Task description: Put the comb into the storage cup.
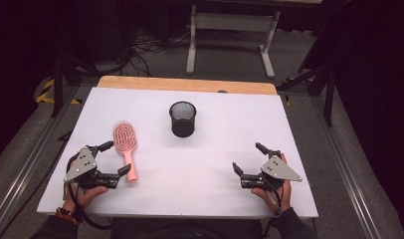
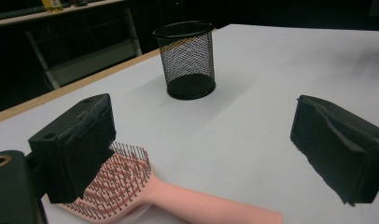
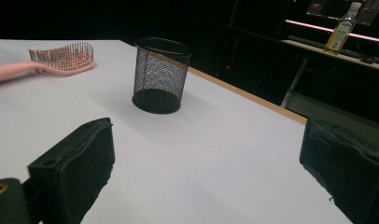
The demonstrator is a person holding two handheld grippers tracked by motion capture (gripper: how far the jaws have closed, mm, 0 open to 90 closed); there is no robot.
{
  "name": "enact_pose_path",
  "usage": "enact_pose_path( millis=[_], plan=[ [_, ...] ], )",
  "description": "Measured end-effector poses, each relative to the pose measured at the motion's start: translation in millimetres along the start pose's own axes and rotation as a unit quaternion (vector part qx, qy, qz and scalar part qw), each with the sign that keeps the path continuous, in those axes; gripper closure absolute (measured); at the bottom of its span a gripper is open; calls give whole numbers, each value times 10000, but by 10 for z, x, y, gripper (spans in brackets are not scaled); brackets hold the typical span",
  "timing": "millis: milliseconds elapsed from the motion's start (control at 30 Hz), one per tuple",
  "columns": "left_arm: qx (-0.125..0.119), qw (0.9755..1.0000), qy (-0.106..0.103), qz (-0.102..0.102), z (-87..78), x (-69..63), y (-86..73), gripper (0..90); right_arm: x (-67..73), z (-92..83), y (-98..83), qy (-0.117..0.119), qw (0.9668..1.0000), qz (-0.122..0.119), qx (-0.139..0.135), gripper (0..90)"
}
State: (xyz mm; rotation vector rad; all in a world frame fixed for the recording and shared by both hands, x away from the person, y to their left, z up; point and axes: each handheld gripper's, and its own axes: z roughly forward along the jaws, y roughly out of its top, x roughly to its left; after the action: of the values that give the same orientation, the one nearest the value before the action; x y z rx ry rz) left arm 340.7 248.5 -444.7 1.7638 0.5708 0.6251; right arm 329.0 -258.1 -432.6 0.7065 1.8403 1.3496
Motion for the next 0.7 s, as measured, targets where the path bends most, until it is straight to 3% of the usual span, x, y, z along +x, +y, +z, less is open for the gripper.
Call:
enact_pose_path(
  millis=[200,367,433,467,500,533,567,600,633,667,700],
  plan=[
    [-11,10000,-45,-15,-14,-31,1,77,44,-10,32,-53,9999,-91,41,44],
    [97,9999,35,-78,-39,-32,-9,77,41,28,37,-48,9999,-101,64,47],
    [110,9997,116,-194,-28,-23,-2,81,35,57,17,-14,9999,-100,126,47],
    [316,9980,290,-474,1,-2,26,90,29,78,2,-11,9998,-70,204,49],
    [316,9980,290,-474,1,-2,26,97,29,78,2,-11,9998,-70,204,49],
    [390,9955,406,-766,11,13,46,97,23,82,-1,-4,9997,-4,226,51],
    [557,9899,601,-1160,29,28,75,106,13,88,-4,5,9997,101,225,54],
    [734,9830,735,-1514,46,45,107,105,3,93,-7,35,9995,211,227,55],
    [904,9770,829,-1744,54,55,136,109,-5,97,-9,75,9993,293,235,56],
    [1242,9675,1054,-1936,77,51,187,118,-7,104,-6,89,9991,321,248,58],
    [1242,9675,1054,-1936,77,51,187,114,-7,104,-6,89,9991,321,248,58]
  ],
)
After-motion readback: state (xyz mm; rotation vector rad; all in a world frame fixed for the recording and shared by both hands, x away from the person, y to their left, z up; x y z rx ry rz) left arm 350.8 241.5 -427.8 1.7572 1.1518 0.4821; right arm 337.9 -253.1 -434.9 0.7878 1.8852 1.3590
